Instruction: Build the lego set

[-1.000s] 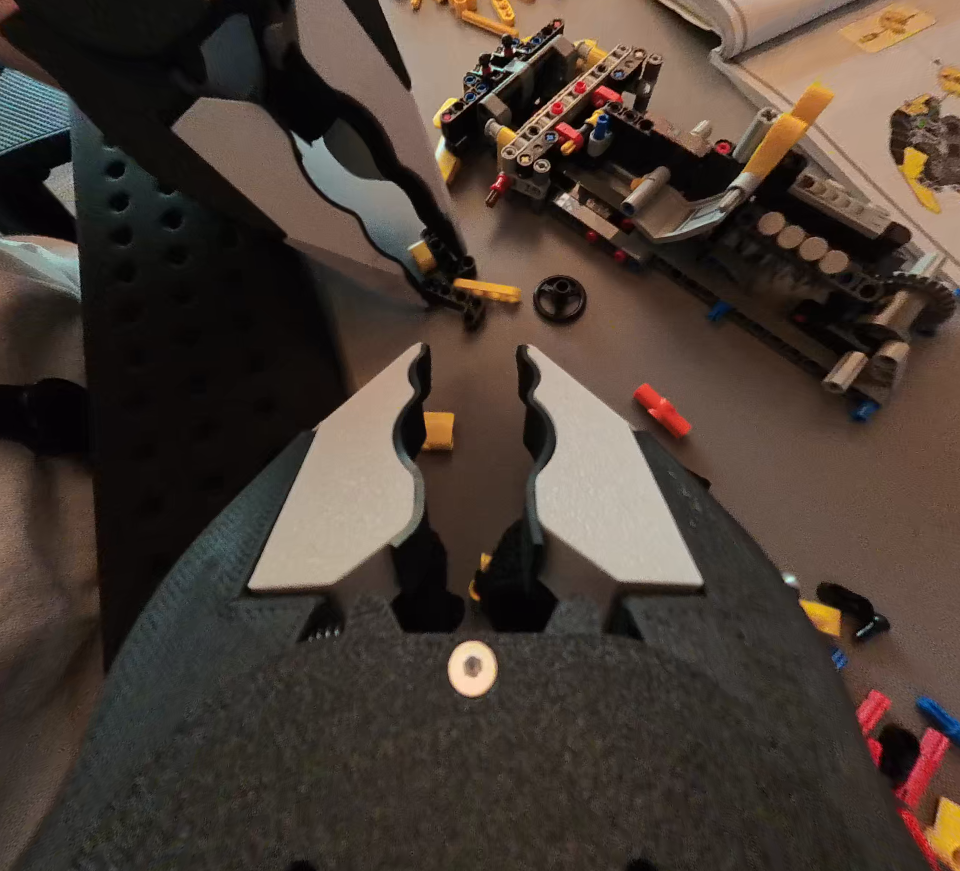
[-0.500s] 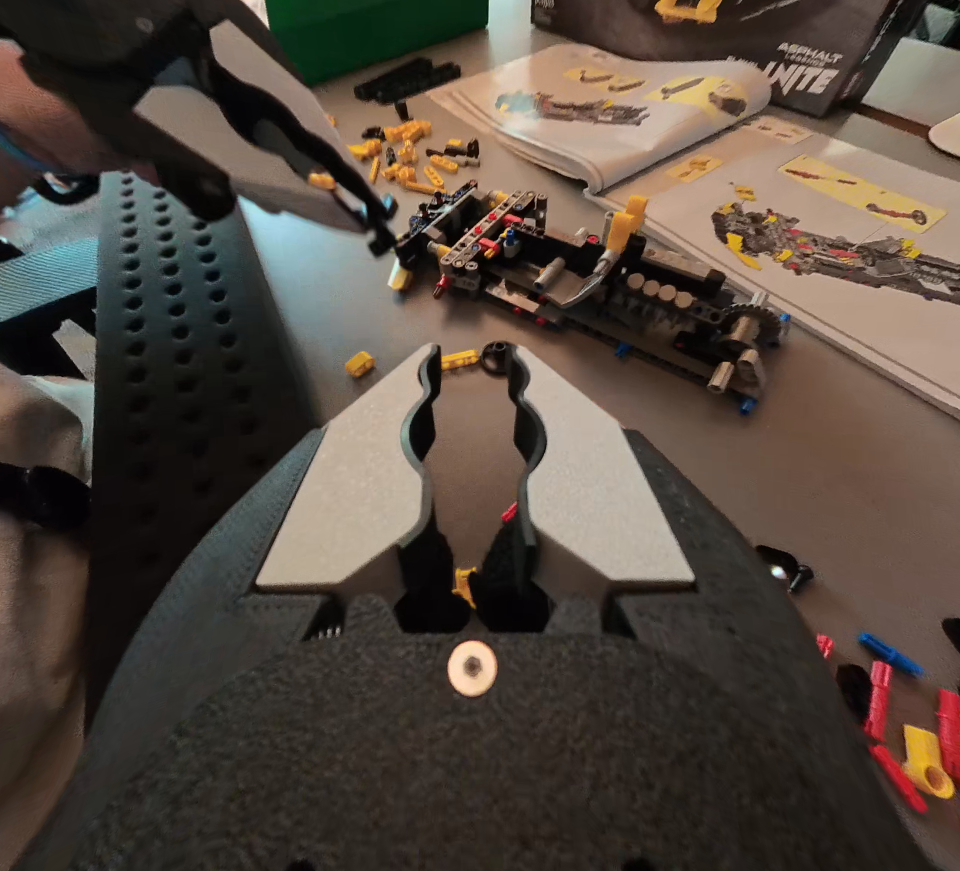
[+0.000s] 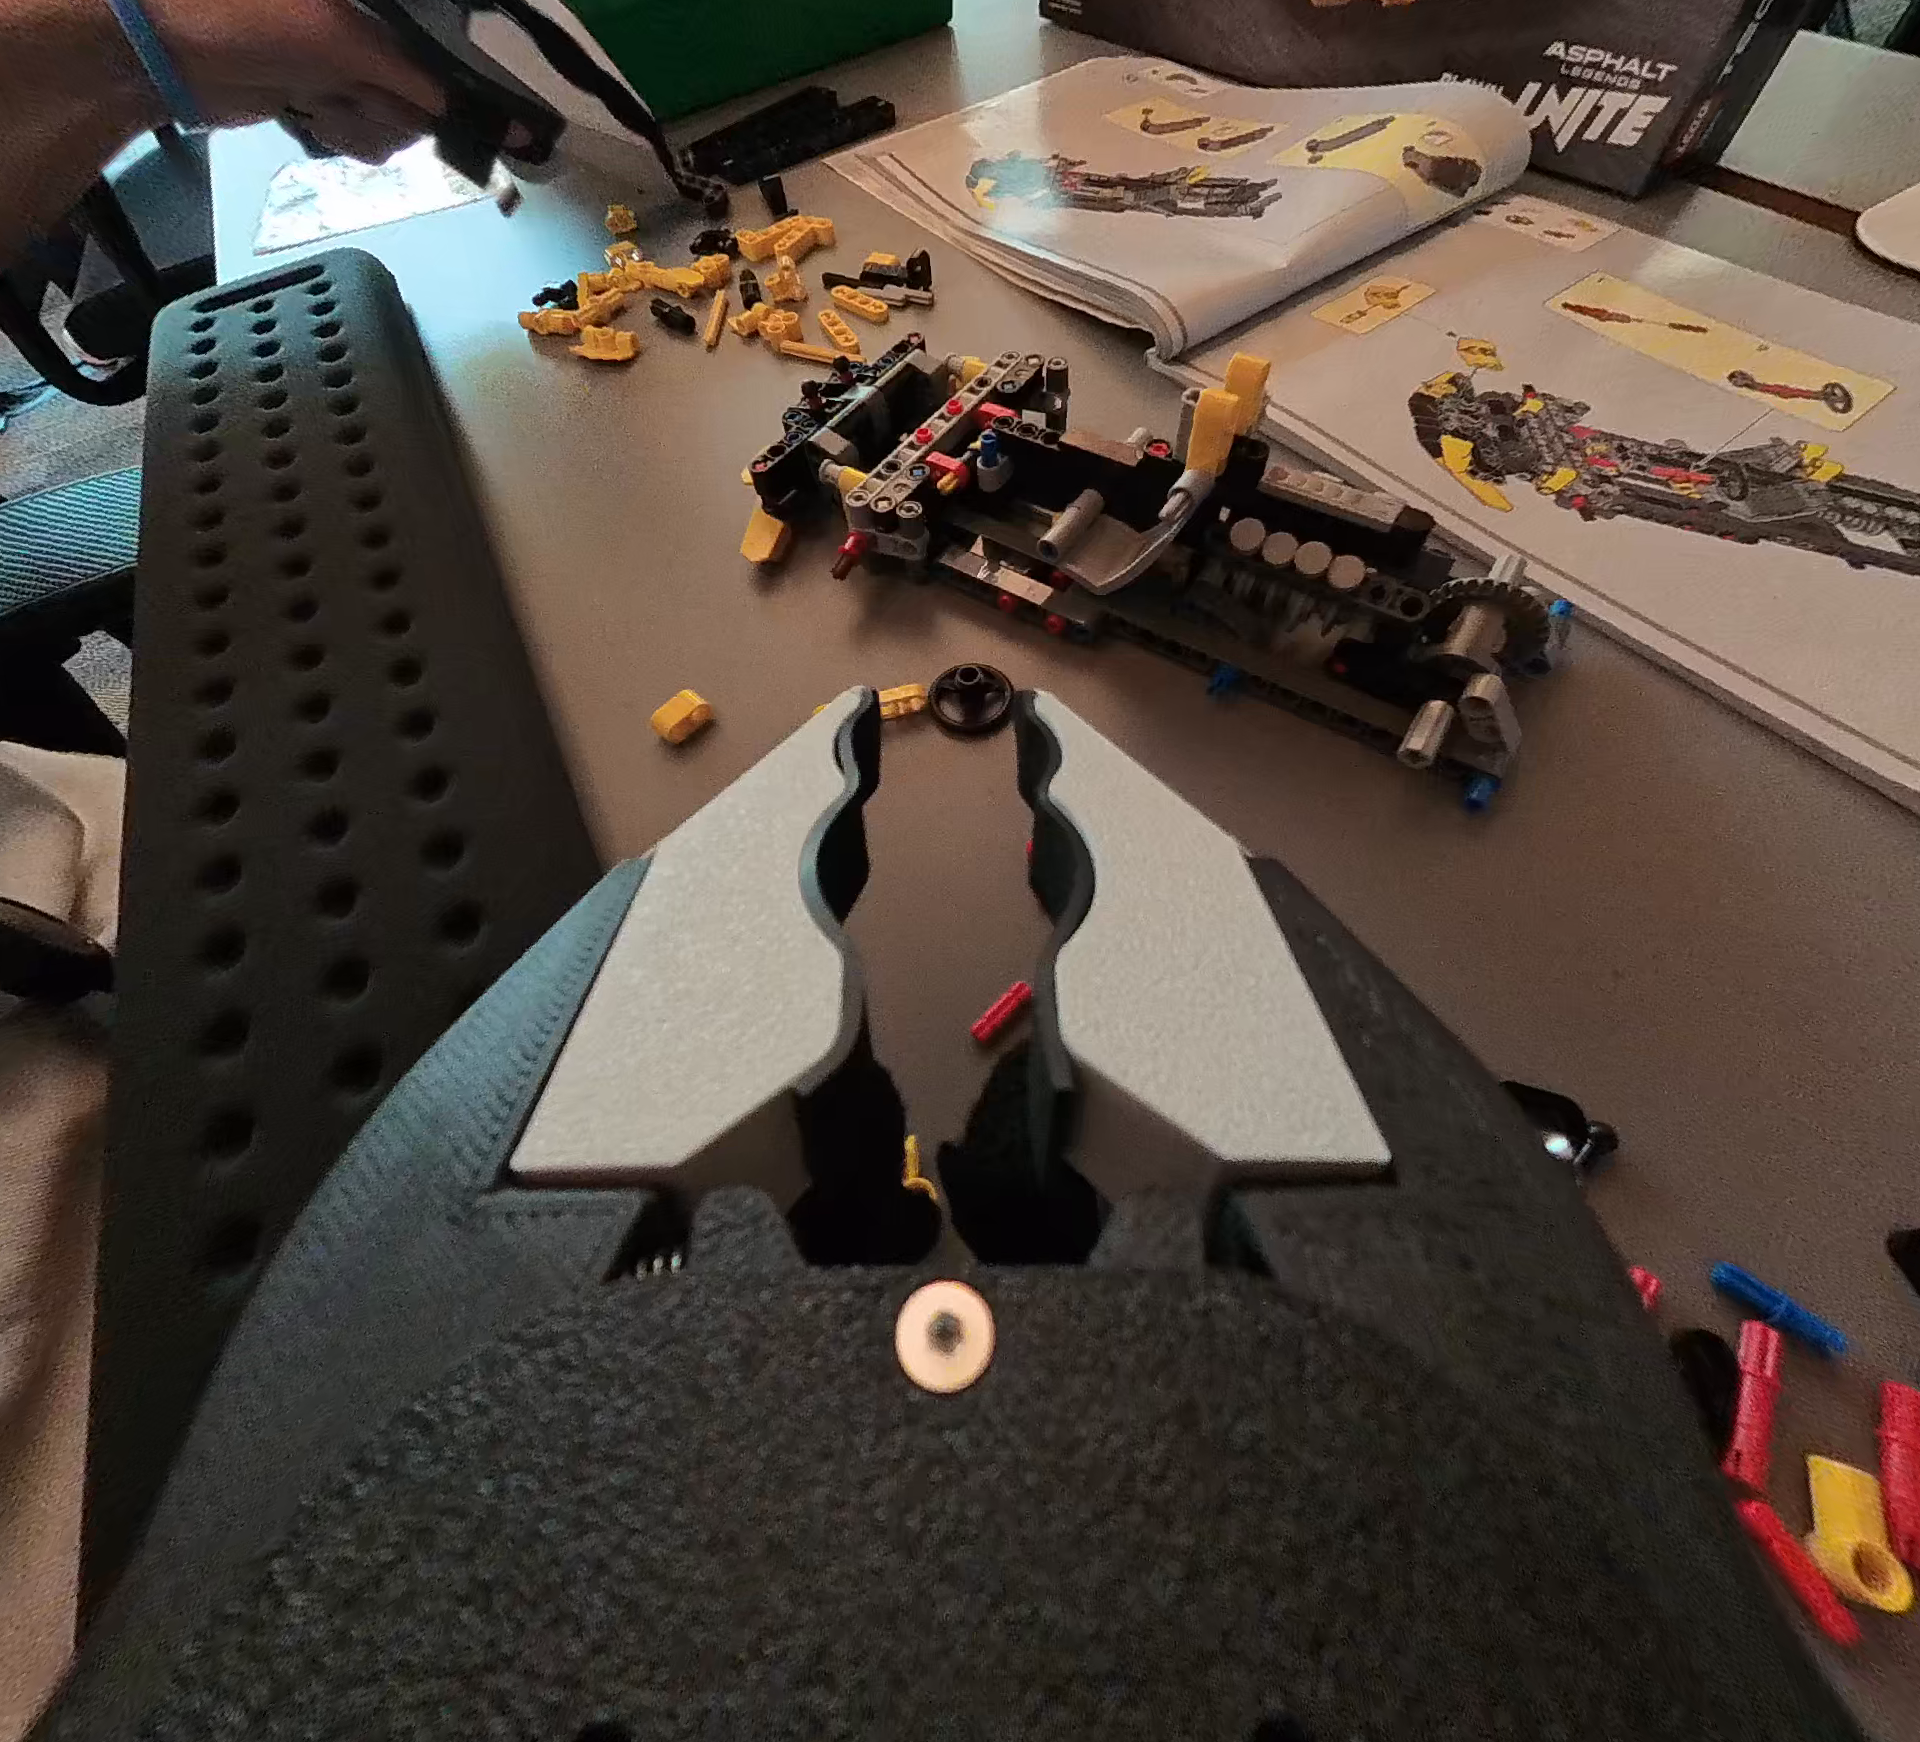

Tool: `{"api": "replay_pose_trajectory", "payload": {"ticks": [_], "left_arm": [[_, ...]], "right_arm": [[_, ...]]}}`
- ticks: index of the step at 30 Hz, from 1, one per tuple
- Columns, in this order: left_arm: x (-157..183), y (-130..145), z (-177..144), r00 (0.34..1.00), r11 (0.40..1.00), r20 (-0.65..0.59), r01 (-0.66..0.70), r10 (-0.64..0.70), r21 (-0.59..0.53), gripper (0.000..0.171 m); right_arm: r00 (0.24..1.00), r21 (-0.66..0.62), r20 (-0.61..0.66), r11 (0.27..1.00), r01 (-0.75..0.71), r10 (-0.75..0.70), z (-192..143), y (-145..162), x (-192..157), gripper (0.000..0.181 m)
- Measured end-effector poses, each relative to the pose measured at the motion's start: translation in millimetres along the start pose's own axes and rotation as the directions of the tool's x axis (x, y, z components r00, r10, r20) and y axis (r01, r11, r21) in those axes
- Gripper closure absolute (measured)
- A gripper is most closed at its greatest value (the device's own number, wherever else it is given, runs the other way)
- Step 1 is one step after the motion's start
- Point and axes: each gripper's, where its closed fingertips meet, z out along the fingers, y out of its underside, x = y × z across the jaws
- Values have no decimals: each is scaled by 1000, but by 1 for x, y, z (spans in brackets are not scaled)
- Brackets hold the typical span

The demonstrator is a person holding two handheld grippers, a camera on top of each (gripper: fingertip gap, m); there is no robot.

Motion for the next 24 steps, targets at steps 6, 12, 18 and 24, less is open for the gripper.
{"api": "replay_pose_trajectory", "payload": {"ticks": [6, 12, 18, 24], "left_arm": [[-3, -2, 4, 998, 1000, -54, 16, -16, -9, 149], [-4, -24, -40, 993, 999, 120, -2, -4, 48, 131], [212, -100, -84, 873, 919, -389, -144, 293, 368, 134], [319, -90, -58, 683, 853, -520, -344, 514, 392, 134]], "right_arm": [[1000, 7, -2, 1000, -11, 11, -1, 0, 2, 156], [999, -9, 21, 1000, -27, 28, 1, 3, 1, 153], [991, -212, 99, 971, 114, -95, 27, 22, -22, 152], [963, -335, 102, 903, 268, -248, 54, 33, -26, 147]]}}
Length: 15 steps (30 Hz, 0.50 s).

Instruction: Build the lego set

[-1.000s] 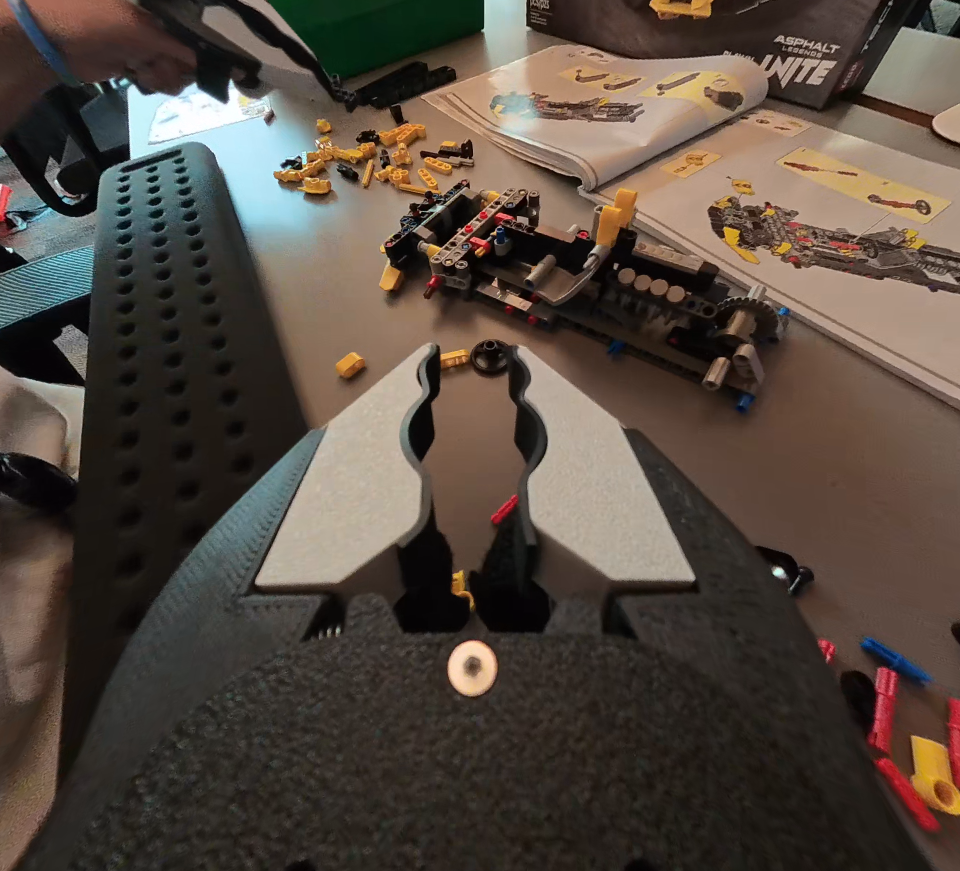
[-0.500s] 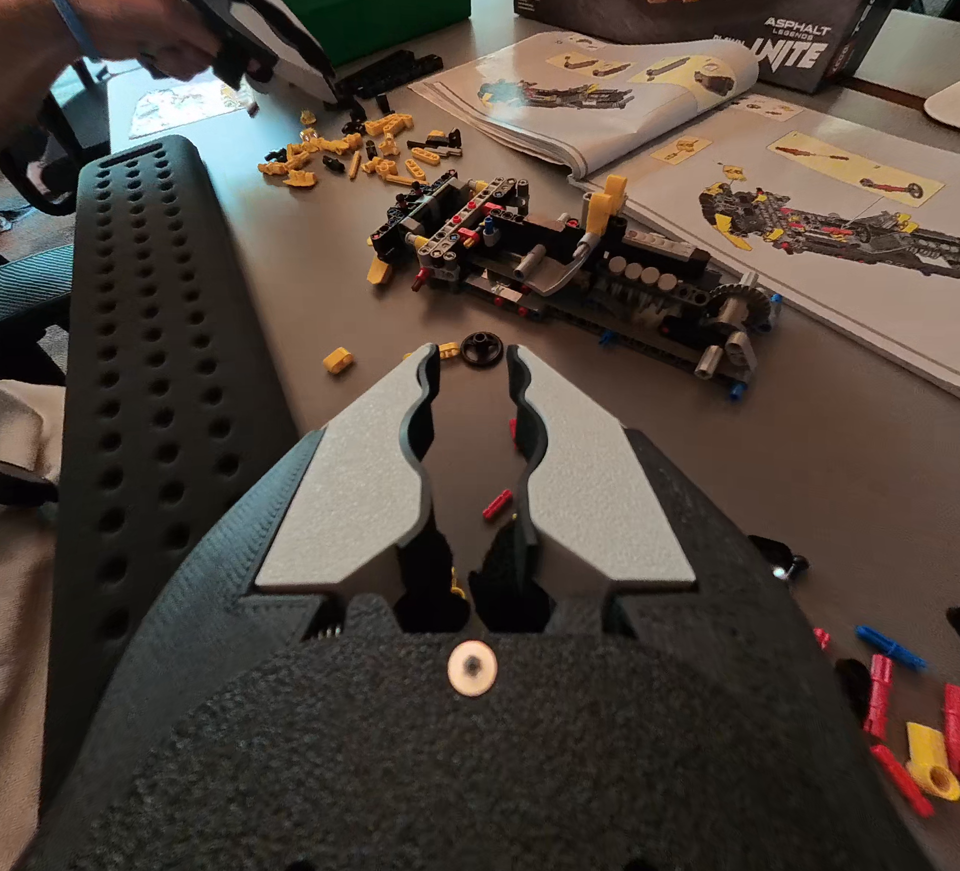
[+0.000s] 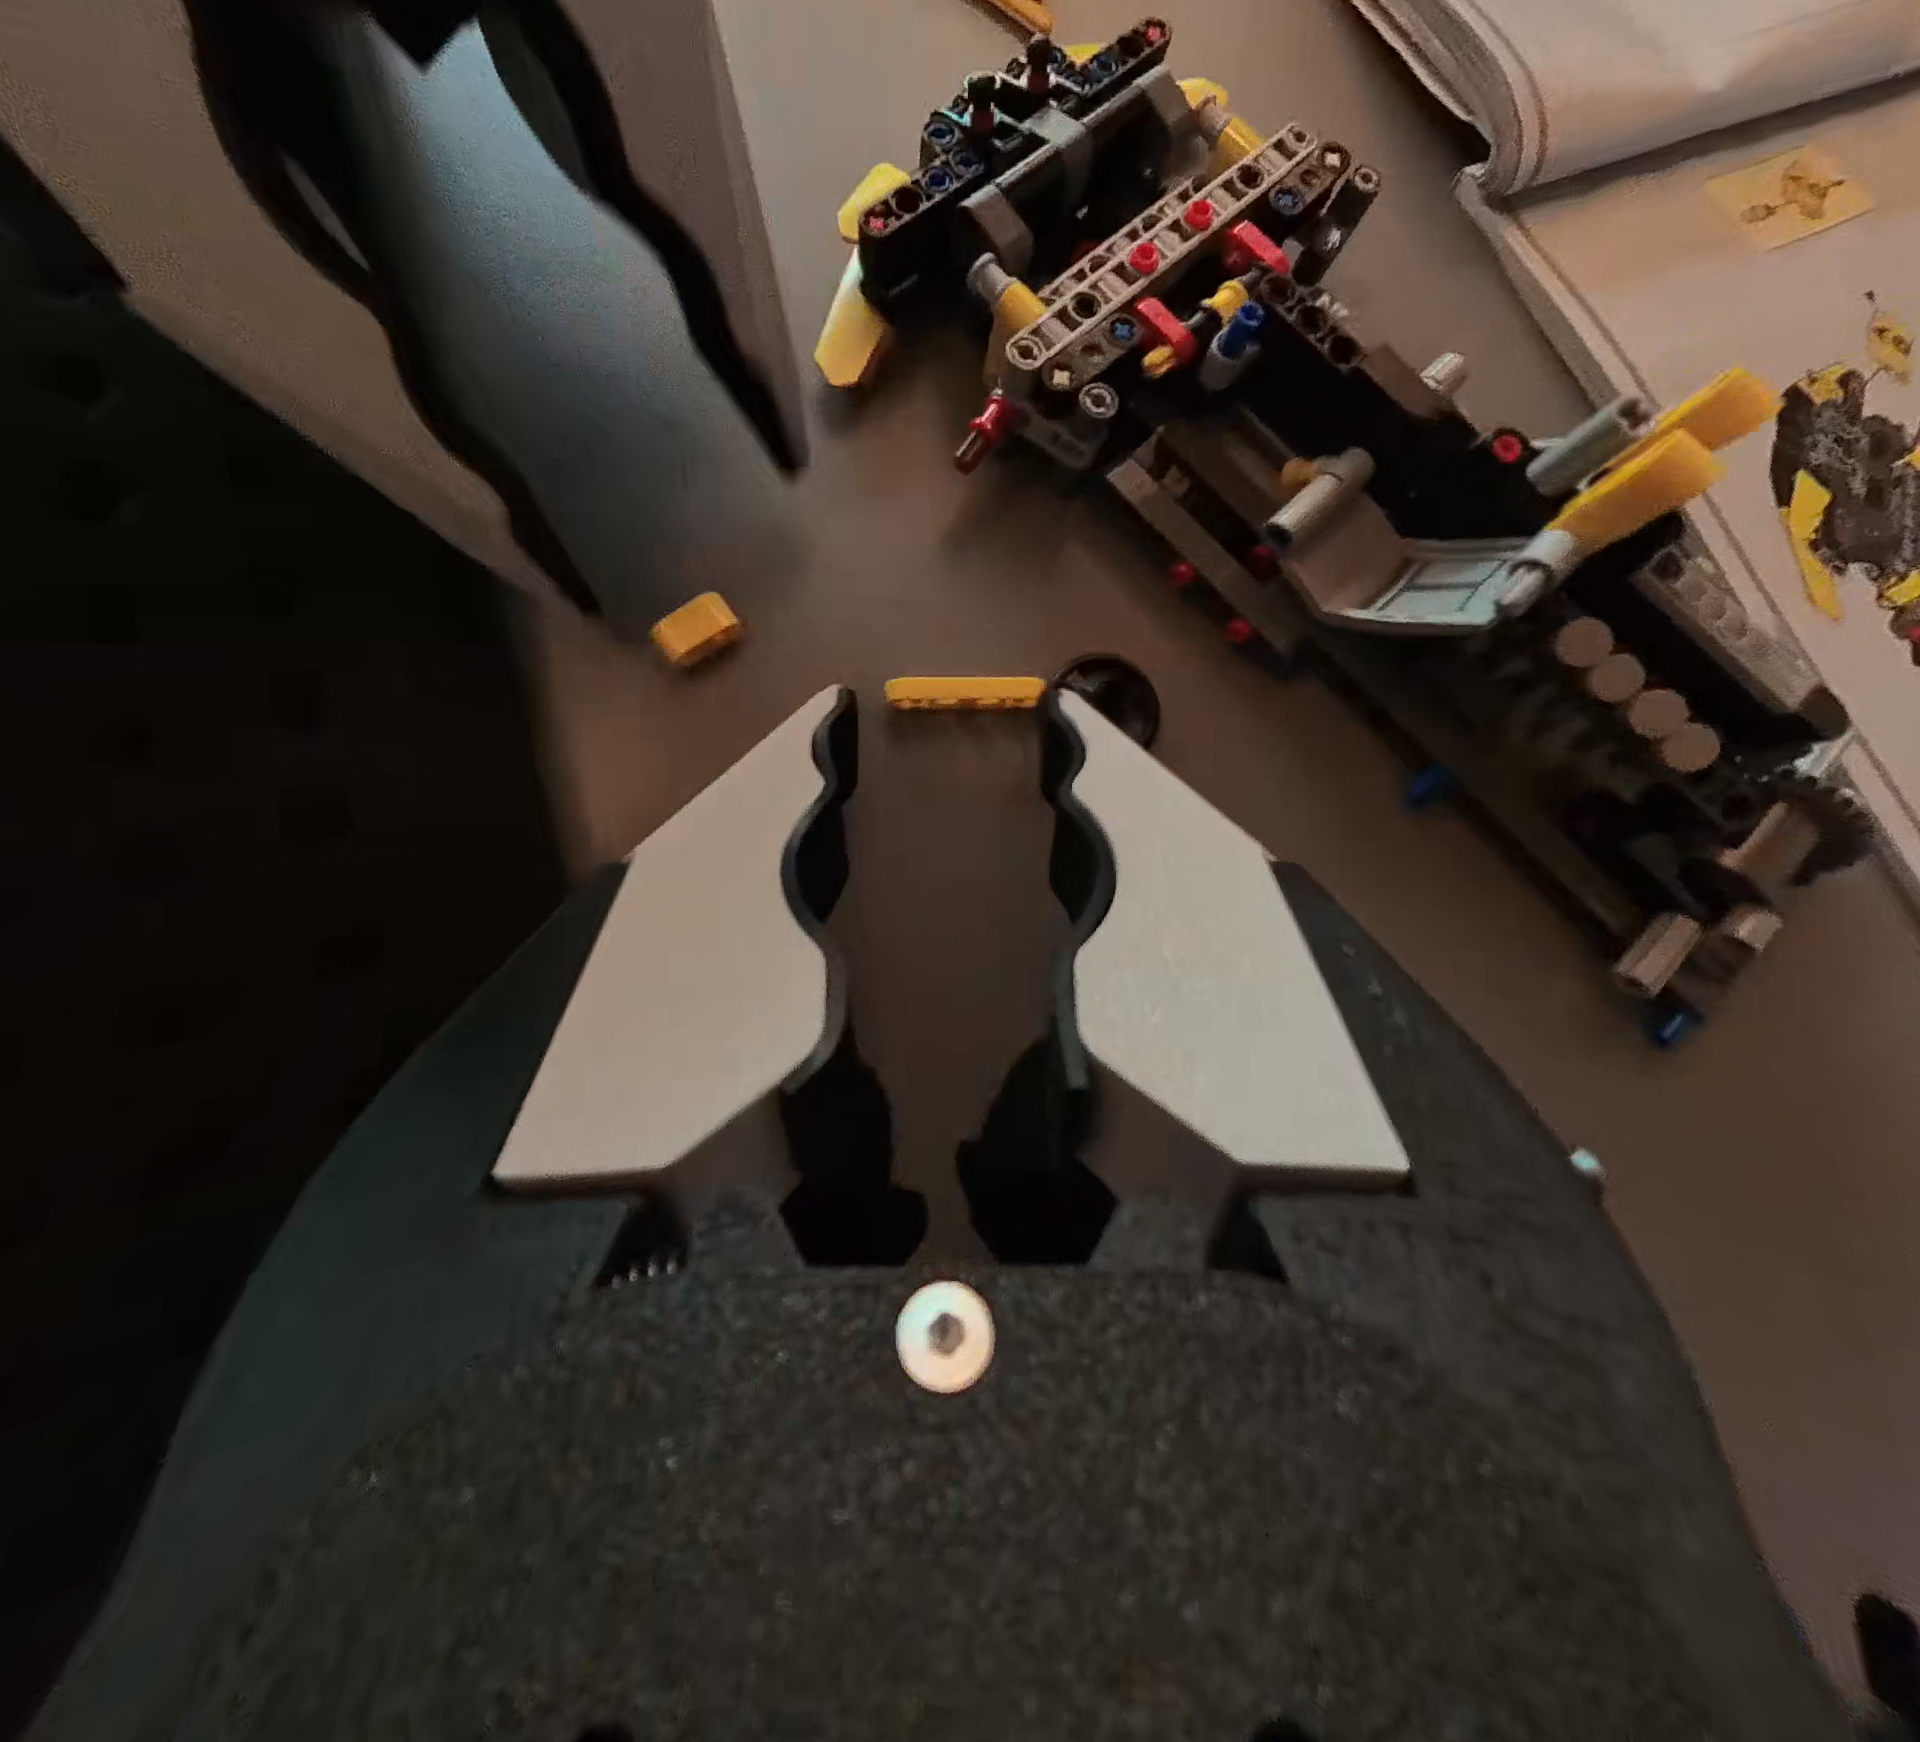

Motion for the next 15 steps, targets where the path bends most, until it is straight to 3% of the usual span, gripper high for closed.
{"api": "replay_pose_trajectory", "payload": {"ticks": [3, 6, 10, 15], "left_arm": [[4, -4, 10, 1000, 1000, -31, -8, 8, -18, 138], [5, -3, 13, 999, 999, -31, -31, 30, -33, 156], [4, -3, 11, 998, 998, -7, -58, 58, -22, 159], [-32, 10, -27, 989, 999, 142, 34, -40, 41, 159]], "right_arm": [[1000, 16, 5, 1000, -6, 6, 1, -2, 2, 147], [998, 25, 49, 999, -46, 45, 3, -3, -1, 149], [997, 27, 59, 998, -49, 48, 4, -3, -2, 167], [1000, 7, 22, 1000, -12, 12, 5, 2, -2, 176]]}}
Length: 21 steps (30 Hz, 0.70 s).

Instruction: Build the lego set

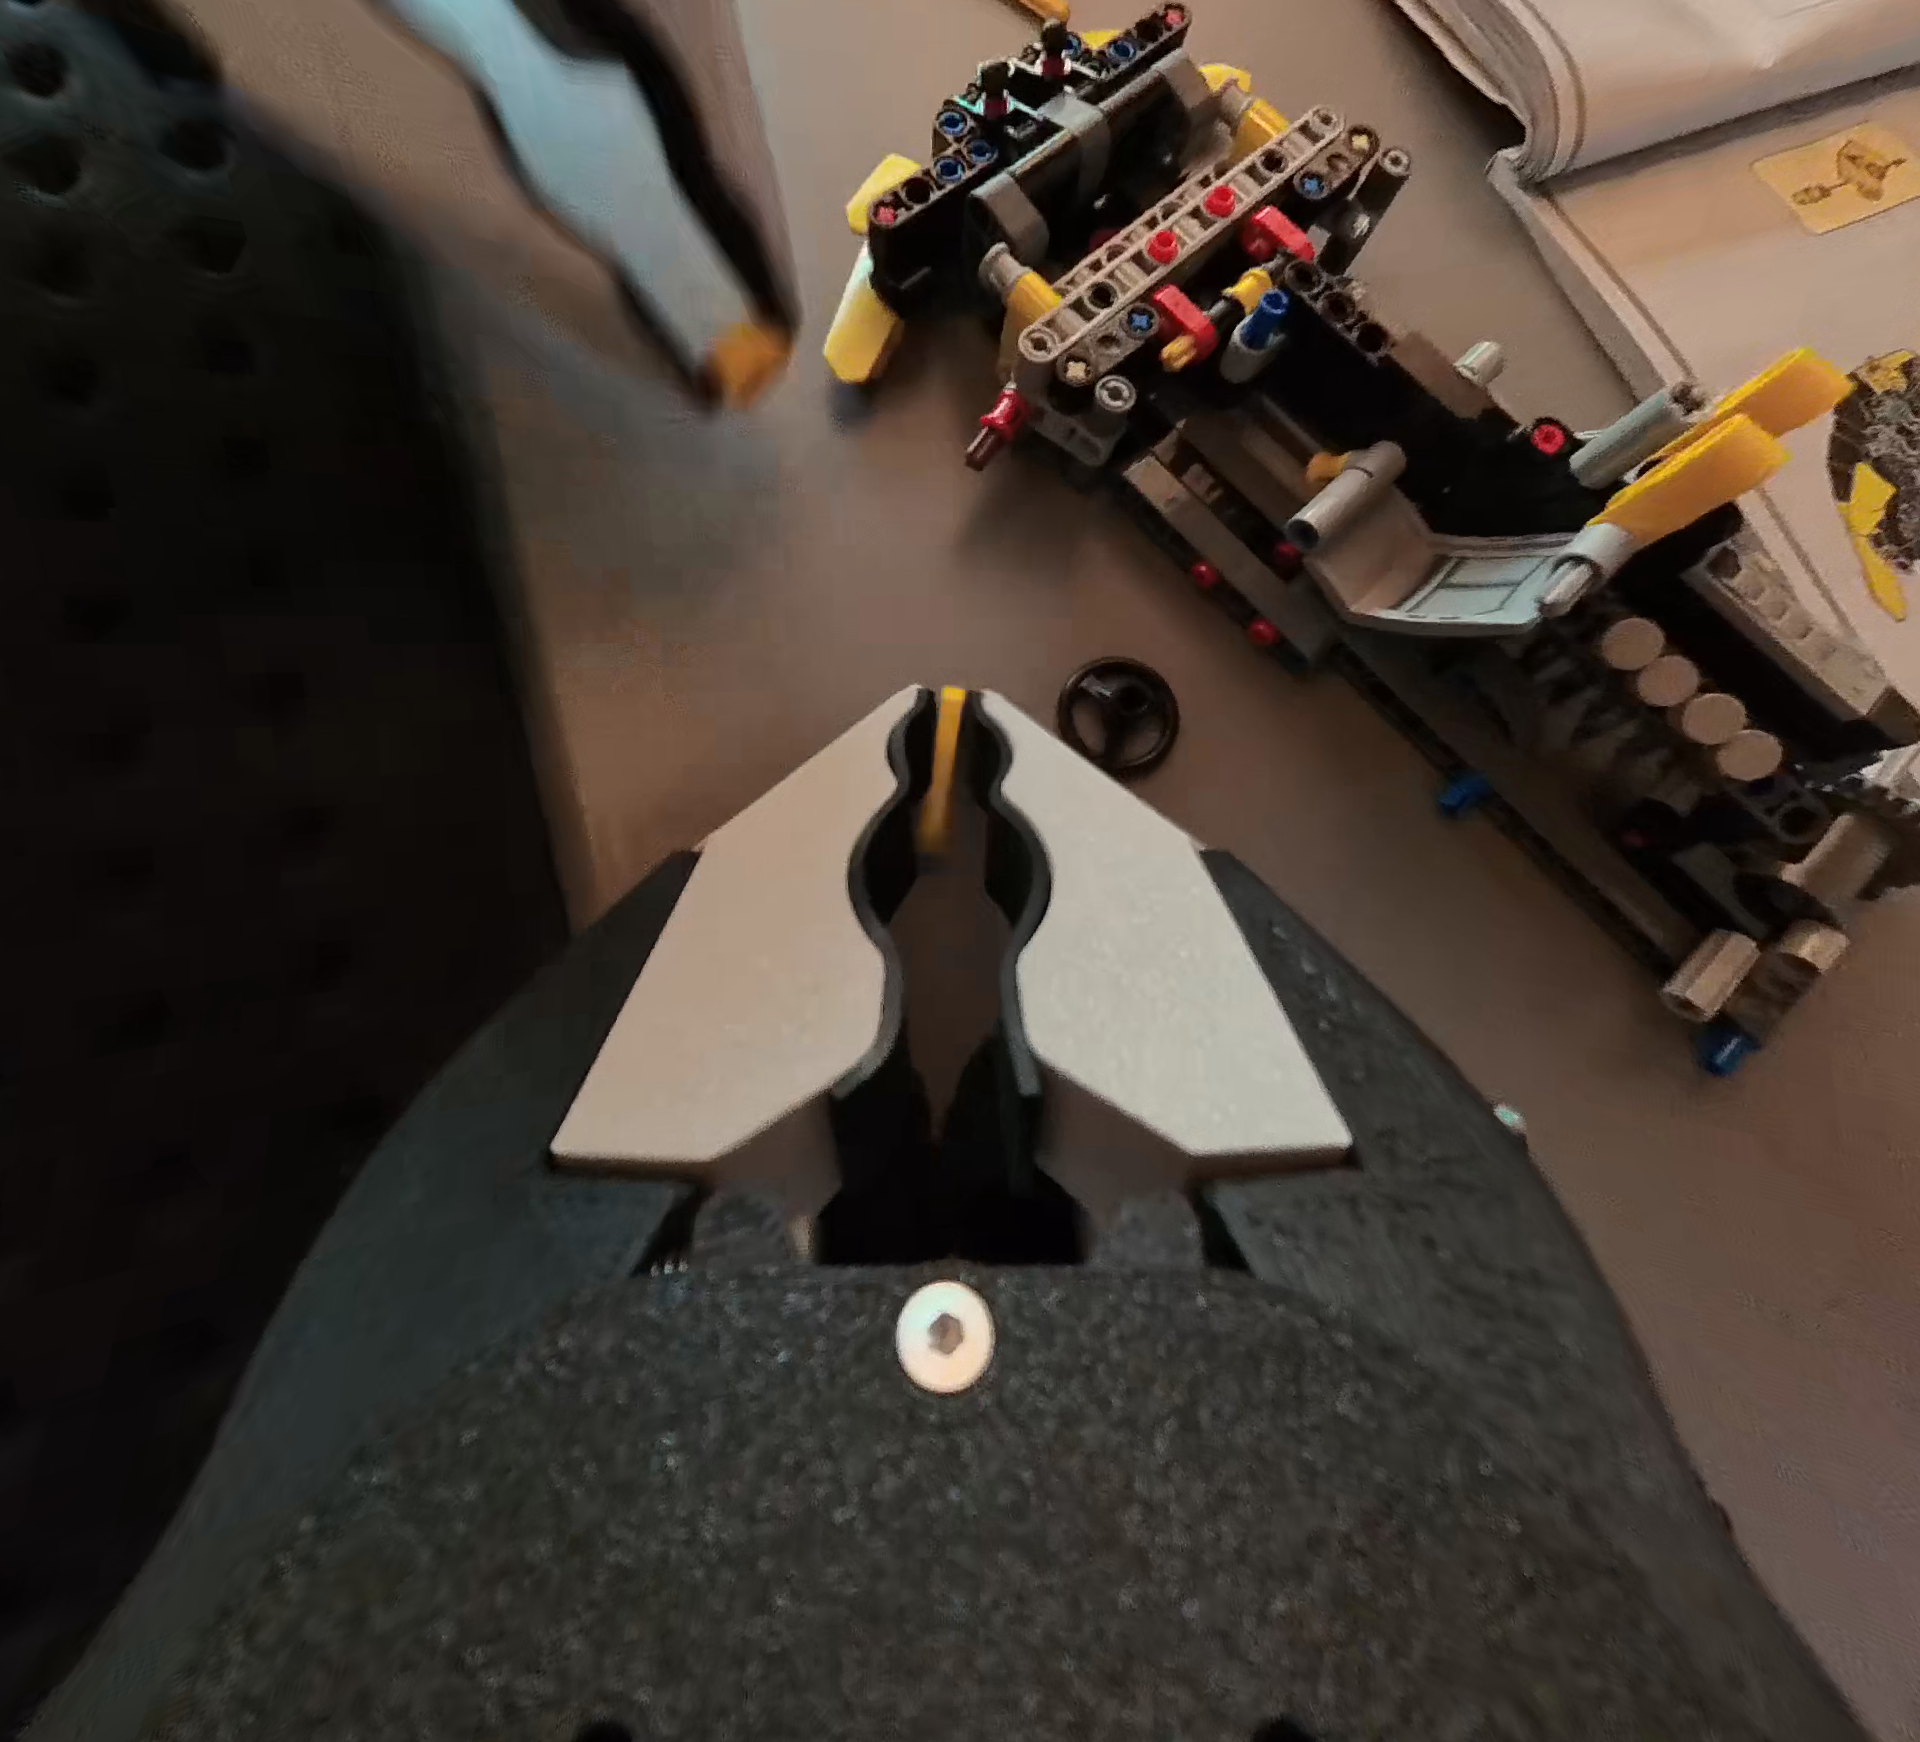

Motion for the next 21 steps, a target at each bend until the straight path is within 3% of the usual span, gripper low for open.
{"api": "replay_pose_trajectory", "payload": {"ticks": [2, 5, 8, 11, 14, 18, 21], "left_arm": [[-38, 32, -32, 988, 997, 137, 77, -72, -32, 158], [-105, 119, -94, 897, 958, 413, 240, -157, -159, 159], [-132, 175, -134, 830, 915, 509, 362, -229, -178, 159], [-140, 193, -137, 827, 903, 491, 397, -276, -162, 159], [-143, 191, -131, 839, 913, 461, 386, -288, -131, 159], [-143, 189, -131, 844, 919, 457, 373, -280, -125, 150], [-143, 187, -144, 822, 920, 484, 383, -300, -81, 142]], "right_arm": [[1000, -1, -5, 1000, 0, 0, 0, 0, 0, 177], [999, -9, -34, 1000, -6, 6, -2, -4, 3, 170], [998, -3, -43, 999, -44, 43, -10, -9, 4, 167], [995, -48, -55, 995, -82, 79, -15, -3, 2, 164], [992, -122, -54, 985, -122, 116, -12, 11, -1, 159], [984, -116, -84, 979, -166, 157, -10, 12, 1, 176], [986, -139, -115, 981, -135, 119, -10, 10, 3, 178]]}}
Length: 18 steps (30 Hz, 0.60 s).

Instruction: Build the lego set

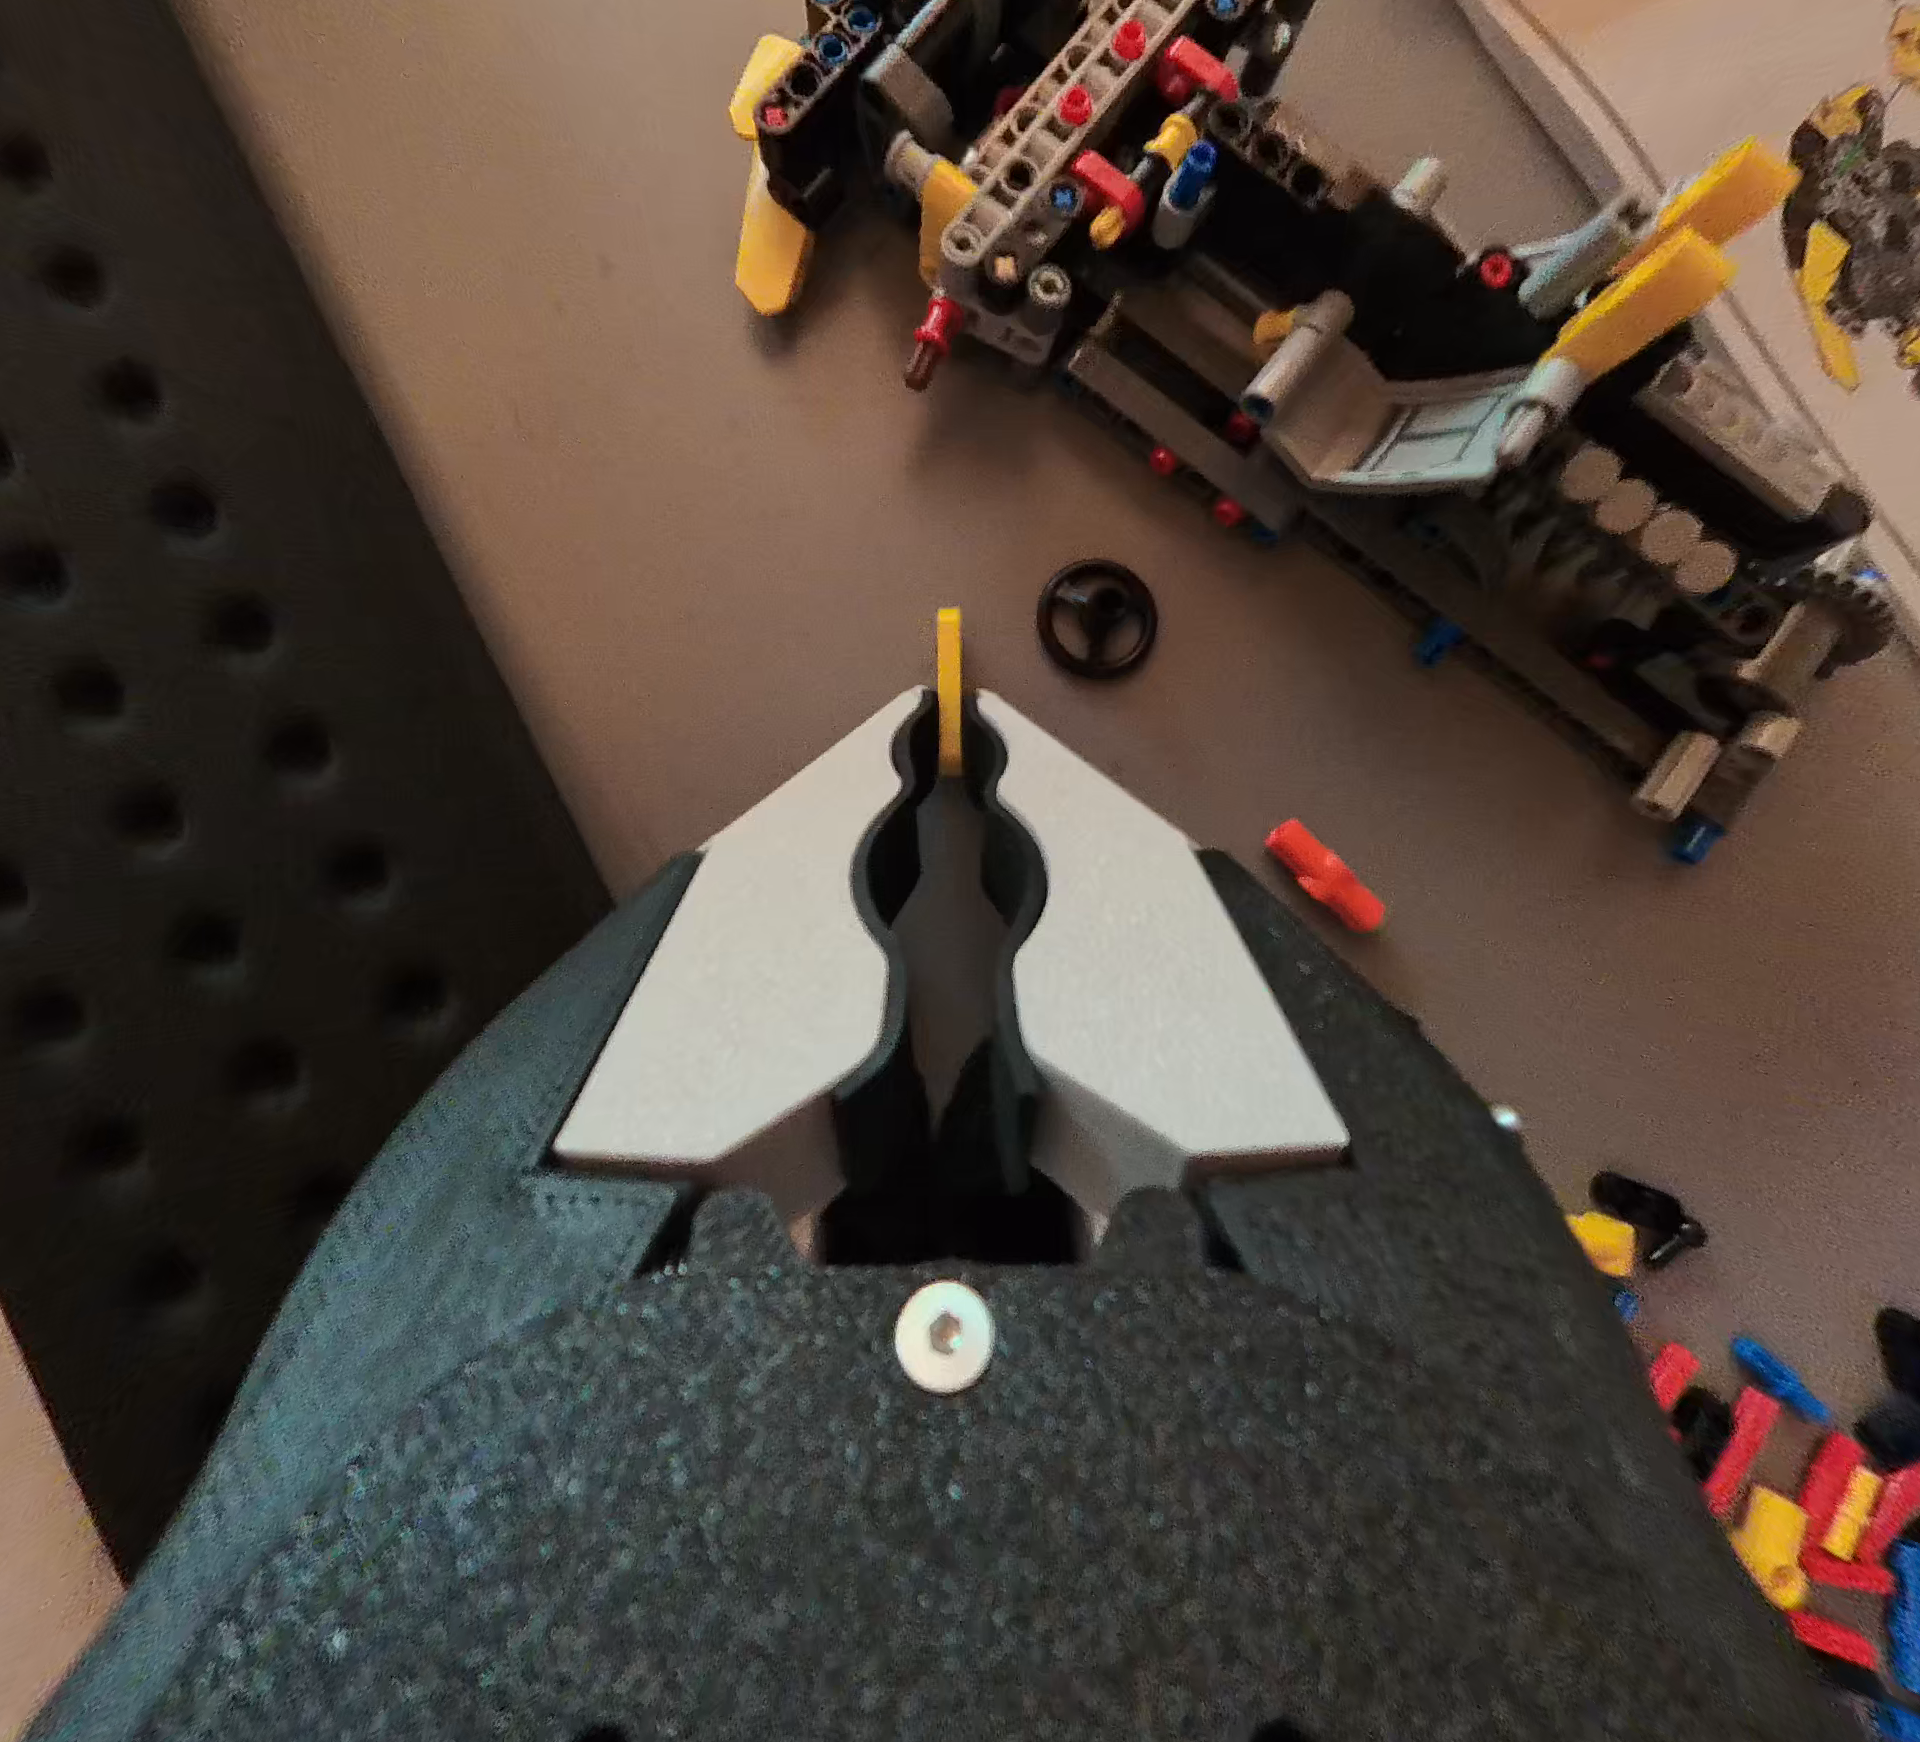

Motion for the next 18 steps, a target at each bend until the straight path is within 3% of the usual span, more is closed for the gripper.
{"api": "replay_pose_trajectory", "payload": {"ticks": [3, 6, 11, 15, 18], "left_arm": [[-1, -1, -16, 999, 998, 18, 39, -40, 53, 142], [4, 5, -27, 998, 996, 28, 55, -57, 76, 143], [16, 17, -38, 997, 991, 19, 76, -79, 108, 144], [26, 17, -44, 989, 972, -11, 150, -151, 179, 145], [27, 11, -48, 971, 942, -29, 237, -237, 236, 145]], "right_arm": [[998, 82, 63, 996, 25, -31, -2, -37, -16, 178], [980, 191, 158, 977, 91, -122, 6, -111, -45, 178], [900, 156, 272, 938, 309, -341, 87, -217, -84, 178], [847, 33, 407, 933, 359, -341, 158, -246, -100, 178], [838, -19, 422, 921, 389, -346, 185, -249, -105, 178]]}}
